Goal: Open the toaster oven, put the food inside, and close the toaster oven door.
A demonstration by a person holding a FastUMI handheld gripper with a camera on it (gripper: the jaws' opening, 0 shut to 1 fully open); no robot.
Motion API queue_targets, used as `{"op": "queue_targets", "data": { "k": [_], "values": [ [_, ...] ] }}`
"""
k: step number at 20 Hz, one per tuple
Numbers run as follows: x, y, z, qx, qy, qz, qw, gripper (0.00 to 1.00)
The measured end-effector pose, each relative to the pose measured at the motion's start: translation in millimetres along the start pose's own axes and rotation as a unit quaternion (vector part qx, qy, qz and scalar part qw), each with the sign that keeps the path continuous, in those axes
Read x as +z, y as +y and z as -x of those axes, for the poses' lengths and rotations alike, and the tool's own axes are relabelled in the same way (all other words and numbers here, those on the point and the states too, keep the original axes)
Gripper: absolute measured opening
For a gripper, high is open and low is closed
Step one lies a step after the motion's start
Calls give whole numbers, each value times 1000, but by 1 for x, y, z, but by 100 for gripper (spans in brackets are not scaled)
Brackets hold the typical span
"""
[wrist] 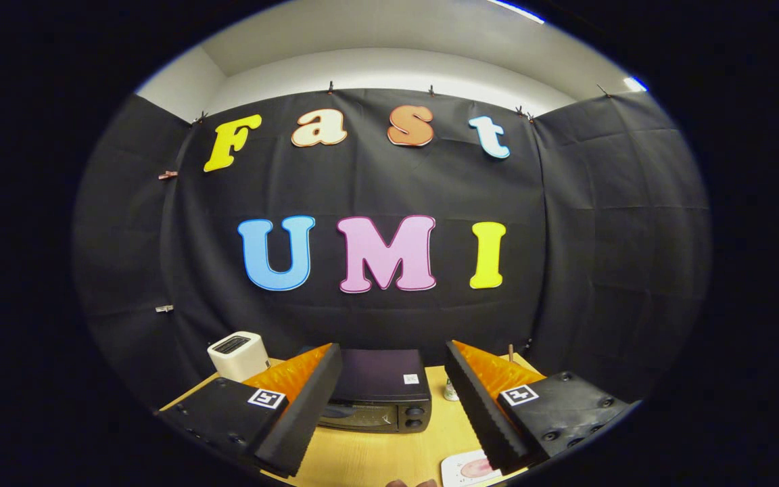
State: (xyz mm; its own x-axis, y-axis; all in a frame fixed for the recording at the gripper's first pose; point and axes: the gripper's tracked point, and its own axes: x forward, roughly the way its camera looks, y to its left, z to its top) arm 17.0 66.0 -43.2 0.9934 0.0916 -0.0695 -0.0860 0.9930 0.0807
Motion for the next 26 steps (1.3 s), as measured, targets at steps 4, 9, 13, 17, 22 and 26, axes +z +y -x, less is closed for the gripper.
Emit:
{"op": "queue_targets", "data": {
  "k": [4,9,13,17,22,26],
  "values": [
    [-35,47,-27,16,22,-4,1000,99],
    [-104,88,-66,19,83,-13,996,100],
    [-166,103,-97,2,152,-42,988,100],
    [-220,108,-124,-10,206,-15,978,99],
    [-245,105,-139,-31,231,-3,972,99],
    [-247,104,-139,-37,230,10,972,98]
  ]
}}
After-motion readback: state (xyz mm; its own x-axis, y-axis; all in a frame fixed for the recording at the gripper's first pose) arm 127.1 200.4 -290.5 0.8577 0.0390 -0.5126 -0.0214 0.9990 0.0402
